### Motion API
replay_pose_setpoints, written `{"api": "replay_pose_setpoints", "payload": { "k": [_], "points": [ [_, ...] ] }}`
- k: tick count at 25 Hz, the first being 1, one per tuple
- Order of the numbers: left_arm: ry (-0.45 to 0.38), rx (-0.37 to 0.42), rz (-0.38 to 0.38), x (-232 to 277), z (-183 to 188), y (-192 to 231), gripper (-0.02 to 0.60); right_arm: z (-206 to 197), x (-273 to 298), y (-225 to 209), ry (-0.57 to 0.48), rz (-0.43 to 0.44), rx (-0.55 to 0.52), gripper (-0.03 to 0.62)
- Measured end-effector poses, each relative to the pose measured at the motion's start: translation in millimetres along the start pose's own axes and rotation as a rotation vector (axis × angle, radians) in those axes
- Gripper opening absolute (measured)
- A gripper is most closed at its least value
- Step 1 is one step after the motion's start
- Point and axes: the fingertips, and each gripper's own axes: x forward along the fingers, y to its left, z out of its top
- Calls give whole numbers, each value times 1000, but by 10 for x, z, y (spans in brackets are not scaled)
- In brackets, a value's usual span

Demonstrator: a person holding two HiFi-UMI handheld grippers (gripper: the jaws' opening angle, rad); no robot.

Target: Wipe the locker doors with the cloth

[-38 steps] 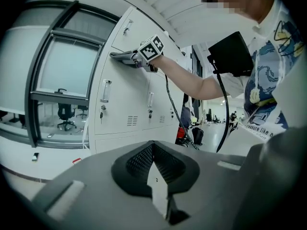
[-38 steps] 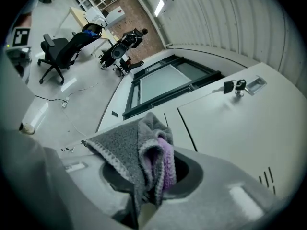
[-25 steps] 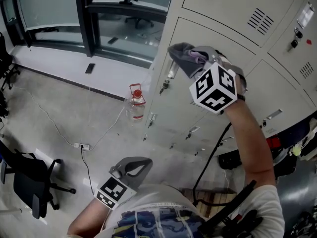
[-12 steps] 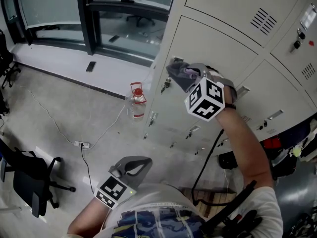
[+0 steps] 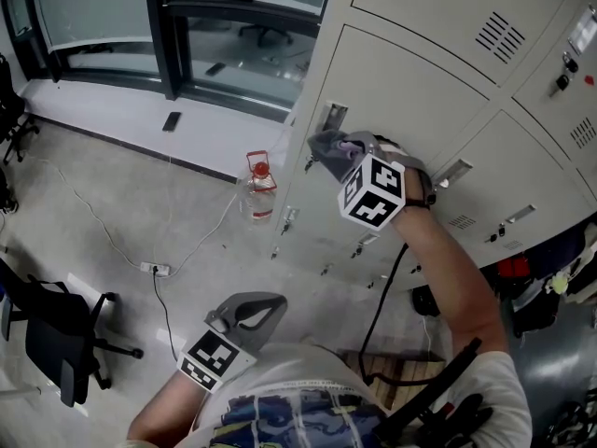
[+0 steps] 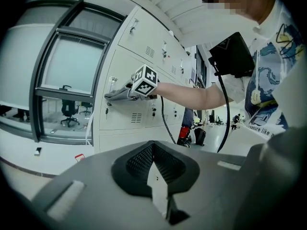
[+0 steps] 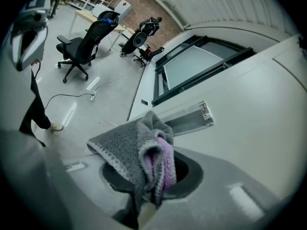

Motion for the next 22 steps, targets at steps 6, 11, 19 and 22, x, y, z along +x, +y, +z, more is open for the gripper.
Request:
{"api": "replay_pose_setpoints", "payload": {
  "k": [6,11,19,22],
  "points": [
    [-2,-2,3,-31,-3,0,3,0,-26,38,-13,-22,1,88],
    [0,1,-6,-26,-15,-1,2,-116,-150,51,-4,-52,18,89],
    [6,22,-37,25,24,-71,3,-439,-64,245,70,-25,23,88],
    [10,27,-35,6,24,-58,3,-407,29,321,72,-13,17,88]
  ]
}}
